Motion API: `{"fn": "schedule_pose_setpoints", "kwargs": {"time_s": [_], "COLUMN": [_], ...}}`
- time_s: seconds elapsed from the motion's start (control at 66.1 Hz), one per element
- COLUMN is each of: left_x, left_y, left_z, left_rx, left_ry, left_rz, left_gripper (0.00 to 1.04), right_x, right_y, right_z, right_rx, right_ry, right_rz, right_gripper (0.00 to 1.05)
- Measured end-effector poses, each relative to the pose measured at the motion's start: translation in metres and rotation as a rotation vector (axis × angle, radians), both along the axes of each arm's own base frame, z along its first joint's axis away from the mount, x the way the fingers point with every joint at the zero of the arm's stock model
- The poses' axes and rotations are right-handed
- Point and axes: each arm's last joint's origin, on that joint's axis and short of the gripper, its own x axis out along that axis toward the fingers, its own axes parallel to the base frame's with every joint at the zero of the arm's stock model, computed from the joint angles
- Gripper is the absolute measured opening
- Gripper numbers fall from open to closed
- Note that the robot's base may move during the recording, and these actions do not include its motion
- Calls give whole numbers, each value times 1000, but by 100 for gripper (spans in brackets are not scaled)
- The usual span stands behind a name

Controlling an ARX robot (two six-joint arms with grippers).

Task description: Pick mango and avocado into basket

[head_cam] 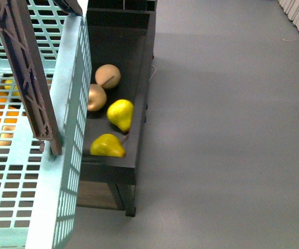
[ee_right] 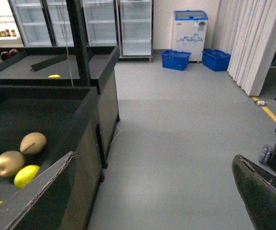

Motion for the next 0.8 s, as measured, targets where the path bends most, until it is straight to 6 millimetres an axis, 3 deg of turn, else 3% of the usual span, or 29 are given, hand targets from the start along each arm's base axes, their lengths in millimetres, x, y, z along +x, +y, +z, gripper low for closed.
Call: {"fn": "schedule_pose_setpoints", "kwargs": {"time_s": [0.181,0.257,0.801], "left_x": [0,0,0], "left_y": [0,0,0], "left_z": [0,0,0], "left_rx": [-2,-7,-2], "left_ry": [0,-1,0], "left_rz": [-1,3,1], "left_gripper": [25,15,15], "right_x": [0,0,0], "right_y": [0,0,0], "right_z": [0,0,0], "right_rx": [0,0,0], "right_ry": [0,0,0], "right_rz": [0,-1,0], "right_gripper": [96,96,96]}}
